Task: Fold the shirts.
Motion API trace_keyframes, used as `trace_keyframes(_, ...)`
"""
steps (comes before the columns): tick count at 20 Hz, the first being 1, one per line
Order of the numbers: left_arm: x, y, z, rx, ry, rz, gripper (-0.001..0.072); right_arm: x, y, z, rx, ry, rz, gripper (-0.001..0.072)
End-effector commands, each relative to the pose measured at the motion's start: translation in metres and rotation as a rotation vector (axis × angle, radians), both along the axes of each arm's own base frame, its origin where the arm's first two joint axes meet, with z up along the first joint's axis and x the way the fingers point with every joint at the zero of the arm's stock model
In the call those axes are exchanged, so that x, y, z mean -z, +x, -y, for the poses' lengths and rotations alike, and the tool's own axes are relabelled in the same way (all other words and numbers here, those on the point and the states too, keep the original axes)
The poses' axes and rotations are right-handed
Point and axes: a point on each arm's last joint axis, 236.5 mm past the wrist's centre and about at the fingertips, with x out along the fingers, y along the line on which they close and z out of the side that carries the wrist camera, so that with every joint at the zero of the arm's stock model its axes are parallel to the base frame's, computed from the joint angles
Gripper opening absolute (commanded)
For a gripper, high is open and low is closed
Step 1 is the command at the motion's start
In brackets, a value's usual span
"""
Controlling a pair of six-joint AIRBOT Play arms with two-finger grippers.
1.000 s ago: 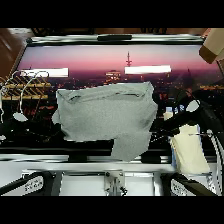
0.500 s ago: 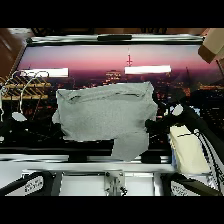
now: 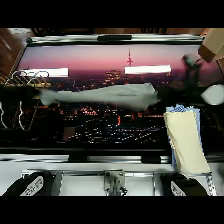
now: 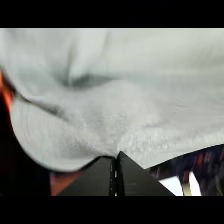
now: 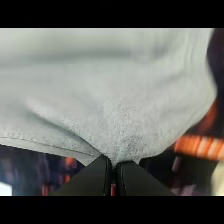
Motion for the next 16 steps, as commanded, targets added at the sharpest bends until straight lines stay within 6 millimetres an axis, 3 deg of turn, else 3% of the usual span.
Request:
trace_keyframes(1, -0.261, -0.079, 0.002, -0.098, 0.126, 0.683, 0.0034, -0.256, -0.064, 0.029, 0.065, -0.065, 0.695, 0.0063)
trace_keyframes(2, -0.311, -0.116, 0.001, -0.142, 0.157, 0.832, 0.0034, -0.311, -0.102, 0.033, 0.081, -0.049, 0.848, 0.0064)
trace_keyframes(3, -0.349, -0.157, 0.001, -0.185, 0.179, 0.951, 0.0034, -0.35, -0.138, 0.037, 0.096, -0.027, 0.963, 0.0064)
trace_keyframes(4, -0.37, -0.19, 0.002, -0.217, 0.172, 1.023, 0.0035, -0.375, -0.167, 0.039, 0.108, 0.001, 1.041, 0.0063)
trace_keyframes(6, -0.386, -0.239, 0.009, -0.24, 0.171, 1.107, 0.0035, -0.396, -0.205, 0.042, 0.12, 0.045, 1.115, 0.0064)
trace_keyframes(8, -0.377, -0.253, 0.005, -0.263, 0.208, 1.091, 0.0035, -0.391, -0.21, 0.046, 0.138, 0.053, 1.094, 0.0064)
trace_keyframes(10, -0.357, -0.238, -0.006, -0.287, 0.247, 1.002, 0.0035, -0.371, -0.192, 0.047, 0.141, 0.022, 1.005, 0.0064)
trace_keyframes(12, -0.327, -0.207, -0.021, -0.3, 0.29, 0.885, 0.0035, -0.337, -0.16, 0.046, 0.132, -0.019, 0.854, 0.0064)
trace_keyframes(14, -0.273, -0.16, -0.035, -0.276, 0.332, 0.703, 0.0035, -0.284, -0.12, 0.042, 0.109, -0.062, 0.636, 0.0064)
trace_keyframes(16, -0.207, -0.112, -0.045, -0.238, 0.343, 0.516, 0.0035, -0.213, -0.081, 0.04, 0.082, -0.113, 0.364, 0.0065)
